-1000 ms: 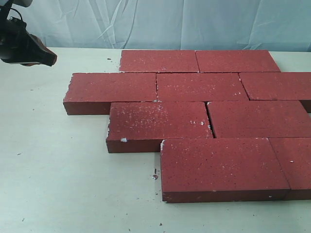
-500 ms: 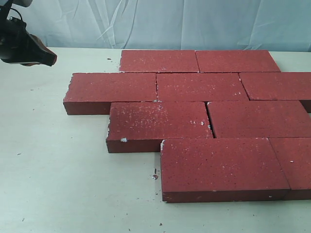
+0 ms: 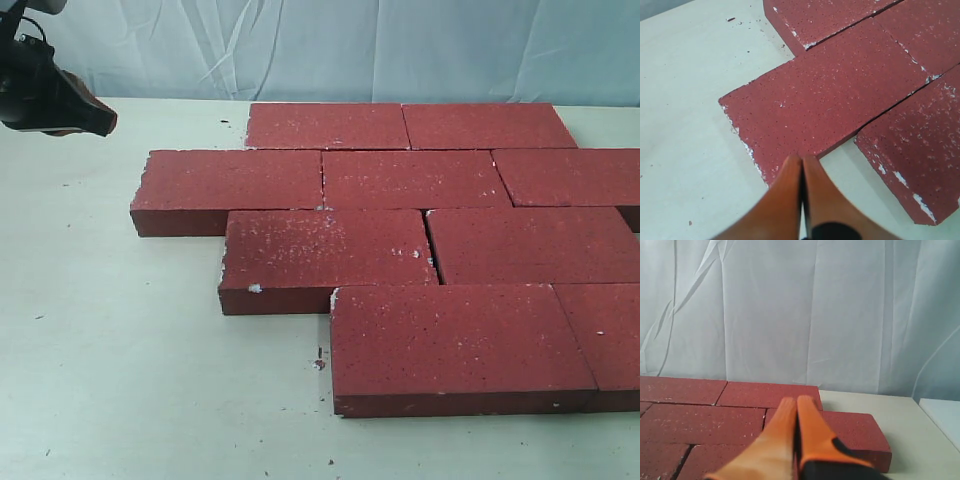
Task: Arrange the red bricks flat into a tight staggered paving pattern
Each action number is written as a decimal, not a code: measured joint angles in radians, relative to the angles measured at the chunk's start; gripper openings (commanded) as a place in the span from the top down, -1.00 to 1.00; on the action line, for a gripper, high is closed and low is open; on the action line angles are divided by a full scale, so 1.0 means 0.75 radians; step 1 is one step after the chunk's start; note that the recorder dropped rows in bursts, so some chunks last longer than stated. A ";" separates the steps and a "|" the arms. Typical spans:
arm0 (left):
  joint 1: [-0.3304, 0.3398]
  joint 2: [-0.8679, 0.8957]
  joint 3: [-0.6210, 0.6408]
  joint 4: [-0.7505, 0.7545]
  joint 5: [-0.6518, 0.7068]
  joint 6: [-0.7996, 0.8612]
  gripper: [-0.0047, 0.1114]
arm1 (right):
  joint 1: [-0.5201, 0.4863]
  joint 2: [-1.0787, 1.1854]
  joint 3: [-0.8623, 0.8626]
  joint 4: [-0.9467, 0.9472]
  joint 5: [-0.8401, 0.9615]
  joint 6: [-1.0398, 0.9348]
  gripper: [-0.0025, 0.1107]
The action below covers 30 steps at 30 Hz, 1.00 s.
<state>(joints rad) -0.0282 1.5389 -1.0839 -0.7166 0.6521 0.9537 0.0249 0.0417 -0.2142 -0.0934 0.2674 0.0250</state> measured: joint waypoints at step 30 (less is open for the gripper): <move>0.000 0.000 0.000 0.000 0.000 0.000 0.92 | 0.000 -0.047 0.283 0.007 0.047 0.028 0.97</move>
<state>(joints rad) -0.0282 1.5389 -1.0839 -0.7166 0.6521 0.9537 0.0249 0.0063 -0.0020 -0.0879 0.3026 0.0461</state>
